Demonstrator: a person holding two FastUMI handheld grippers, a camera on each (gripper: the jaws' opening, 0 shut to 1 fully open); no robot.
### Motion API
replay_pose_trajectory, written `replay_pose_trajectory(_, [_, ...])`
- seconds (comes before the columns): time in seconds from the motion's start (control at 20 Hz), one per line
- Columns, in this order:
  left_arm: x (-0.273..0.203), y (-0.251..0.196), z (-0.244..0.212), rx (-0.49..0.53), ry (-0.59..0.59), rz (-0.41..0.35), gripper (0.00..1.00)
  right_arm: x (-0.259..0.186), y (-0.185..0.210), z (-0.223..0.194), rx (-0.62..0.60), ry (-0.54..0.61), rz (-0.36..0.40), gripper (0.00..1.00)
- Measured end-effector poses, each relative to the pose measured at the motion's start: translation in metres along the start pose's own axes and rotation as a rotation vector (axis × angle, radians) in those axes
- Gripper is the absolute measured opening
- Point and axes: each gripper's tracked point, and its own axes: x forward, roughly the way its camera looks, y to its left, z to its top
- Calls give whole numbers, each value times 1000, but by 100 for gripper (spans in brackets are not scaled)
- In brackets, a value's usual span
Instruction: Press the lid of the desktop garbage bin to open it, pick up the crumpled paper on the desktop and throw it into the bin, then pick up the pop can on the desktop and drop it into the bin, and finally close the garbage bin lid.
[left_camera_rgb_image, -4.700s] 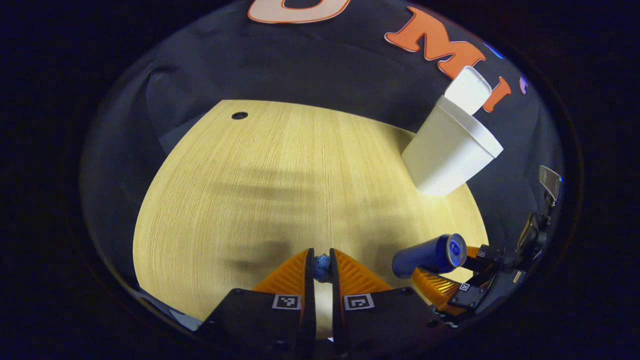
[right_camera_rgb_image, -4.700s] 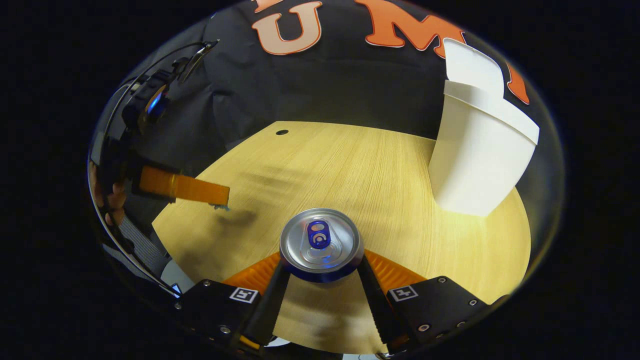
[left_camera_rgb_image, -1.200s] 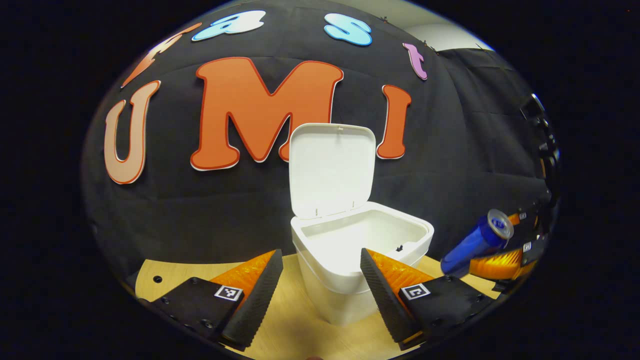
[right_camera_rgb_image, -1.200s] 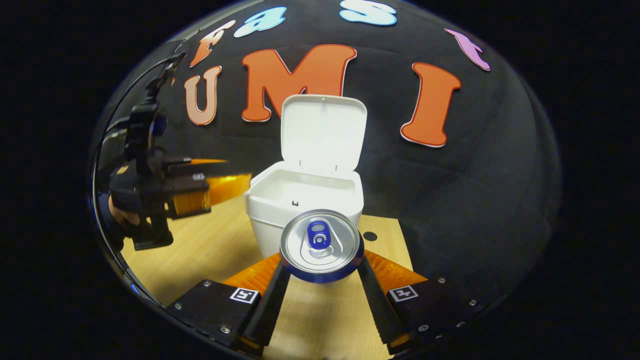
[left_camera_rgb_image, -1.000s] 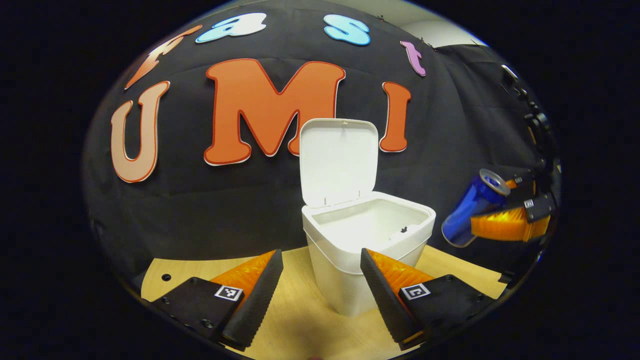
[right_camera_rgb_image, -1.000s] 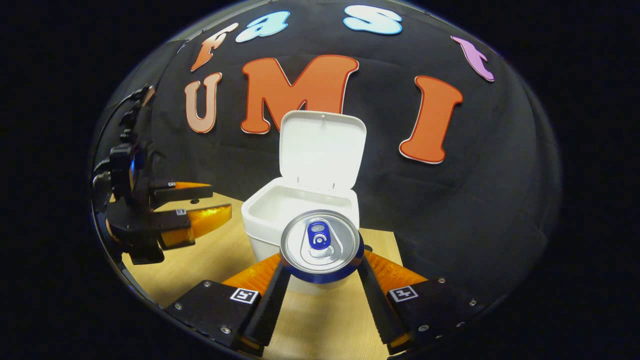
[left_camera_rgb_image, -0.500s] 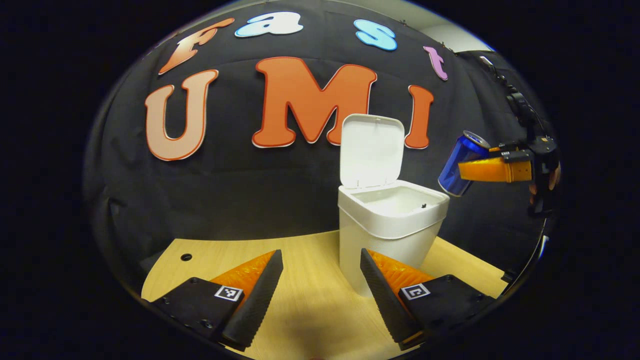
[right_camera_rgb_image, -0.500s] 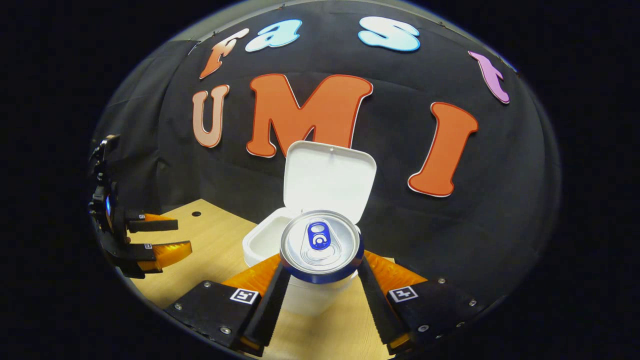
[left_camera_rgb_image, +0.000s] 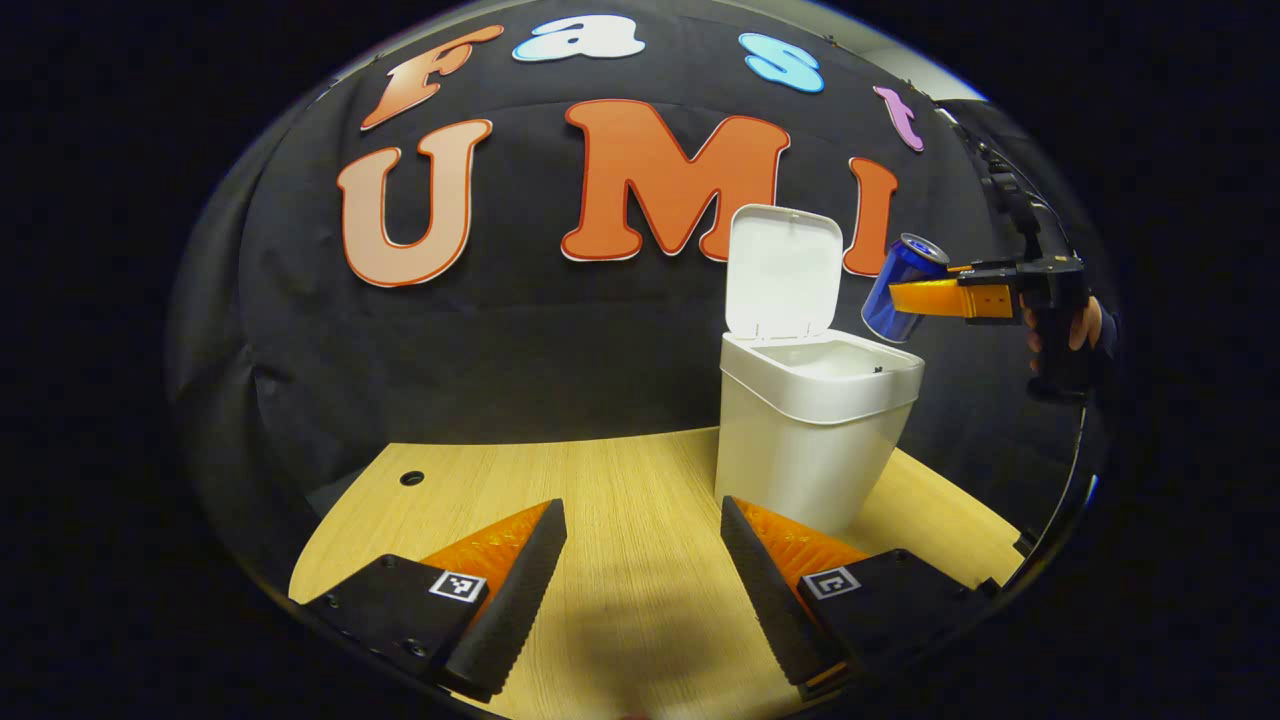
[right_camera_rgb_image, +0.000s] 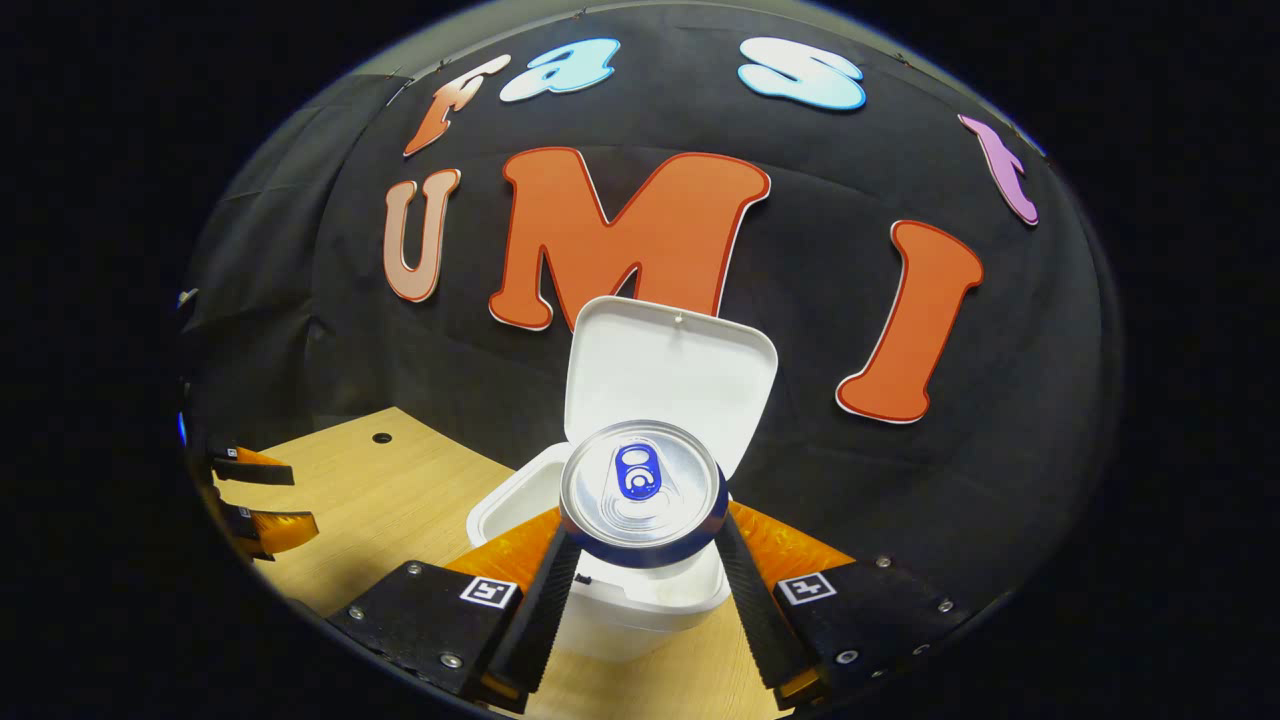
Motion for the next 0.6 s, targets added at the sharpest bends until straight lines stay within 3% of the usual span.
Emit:
replay_pose_trajectory(0.2, [-7, 13, 3, 4, -3, 25, 99, 14, -6, -19, 91, 27, -10, 80])
replay_pose_trajectory(0.6, [-6, 0, -1, -24, 10, -2, 99, 28, -15, -66, 128, 98, -29, 80])
